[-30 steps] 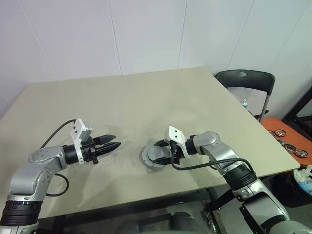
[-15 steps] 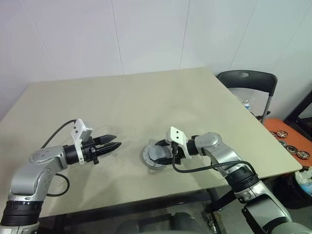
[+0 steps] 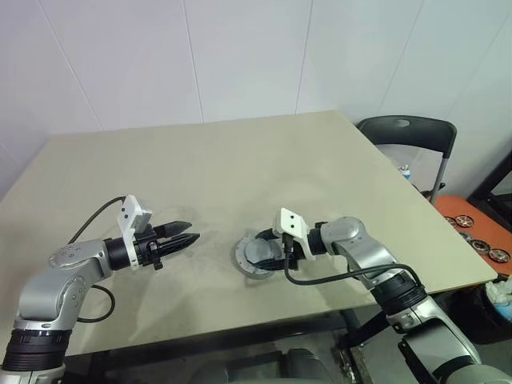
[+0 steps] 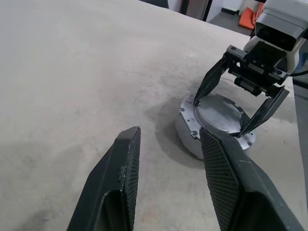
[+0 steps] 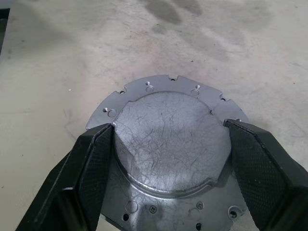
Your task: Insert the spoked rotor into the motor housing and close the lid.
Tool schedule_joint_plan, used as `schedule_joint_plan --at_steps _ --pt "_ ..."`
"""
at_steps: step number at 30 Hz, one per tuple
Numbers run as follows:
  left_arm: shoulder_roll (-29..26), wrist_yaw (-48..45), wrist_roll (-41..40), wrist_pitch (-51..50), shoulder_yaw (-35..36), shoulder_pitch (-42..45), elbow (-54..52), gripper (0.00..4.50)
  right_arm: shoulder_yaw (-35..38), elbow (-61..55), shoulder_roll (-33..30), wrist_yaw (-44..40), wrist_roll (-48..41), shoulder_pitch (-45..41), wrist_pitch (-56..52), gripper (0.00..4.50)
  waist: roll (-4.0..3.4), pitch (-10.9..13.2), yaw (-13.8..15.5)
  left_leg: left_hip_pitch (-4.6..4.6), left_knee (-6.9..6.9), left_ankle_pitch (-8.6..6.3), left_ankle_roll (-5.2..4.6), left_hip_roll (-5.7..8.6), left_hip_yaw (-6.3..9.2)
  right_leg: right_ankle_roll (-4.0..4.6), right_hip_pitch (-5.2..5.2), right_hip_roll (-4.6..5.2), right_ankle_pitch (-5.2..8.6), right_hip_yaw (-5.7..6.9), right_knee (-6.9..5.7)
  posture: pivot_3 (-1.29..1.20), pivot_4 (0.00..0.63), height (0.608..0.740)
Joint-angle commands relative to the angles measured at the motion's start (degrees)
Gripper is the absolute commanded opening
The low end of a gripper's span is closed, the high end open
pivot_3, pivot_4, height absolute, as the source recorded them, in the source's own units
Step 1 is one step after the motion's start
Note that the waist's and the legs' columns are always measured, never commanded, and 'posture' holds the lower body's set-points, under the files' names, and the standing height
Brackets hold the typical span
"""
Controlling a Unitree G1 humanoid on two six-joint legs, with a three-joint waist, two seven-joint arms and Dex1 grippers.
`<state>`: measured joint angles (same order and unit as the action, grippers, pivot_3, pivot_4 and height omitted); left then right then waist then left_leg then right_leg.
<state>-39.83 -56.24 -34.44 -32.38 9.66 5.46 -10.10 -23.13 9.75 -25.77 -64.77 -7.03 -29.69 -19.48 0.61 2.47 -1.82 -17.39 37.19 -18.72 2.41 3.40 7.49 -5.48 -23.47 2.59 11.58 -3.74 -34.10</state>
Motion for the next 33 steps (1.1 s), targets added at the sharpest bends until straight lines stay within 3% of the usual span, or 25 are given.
schedule_joint_plan --at_steps 1,11,33 --pt "0.02 -0.15 -0.19 0.48 -0.14 1.04 -0.88 2.09 -1.13 3.44 -0.87 -0.24 2.37 0.41 0.21 3.32 0.0 0.0 0.13 0.0 0.0 0.0 0.0 0.0 0.0 0.0 0.01 0.01 0.0 0.0 0.01 0.0 0.0 0.74" --pt "0.07 0.09 -0.41 0.28 -0.35 1.12 -1.33 2.09 2.88 6.68 0.02 -1.85 -2.41 -1.38 -6.03 3.32 0.0 0.0 0.98 0.06 0.04 0.0 0.0 0.0 -0.01 0.07 0.07 -0.02 0.05 0.0 -0.03 0.0 0.0 0.74" --pt "-0.16 0.58 -0.48 0.05 -0.45 1.65 -1.42 2.09 0.58 5.28 -0.57 -1.49 0.81 -0.05 -1.03 3.32 -0.01 0.01 1.06 0.01 0.01 0.0 -0.01 0.02 0.0 0.02 0.04 0.01 0.03 0.01 0.03 0.0 0.0 0.74"
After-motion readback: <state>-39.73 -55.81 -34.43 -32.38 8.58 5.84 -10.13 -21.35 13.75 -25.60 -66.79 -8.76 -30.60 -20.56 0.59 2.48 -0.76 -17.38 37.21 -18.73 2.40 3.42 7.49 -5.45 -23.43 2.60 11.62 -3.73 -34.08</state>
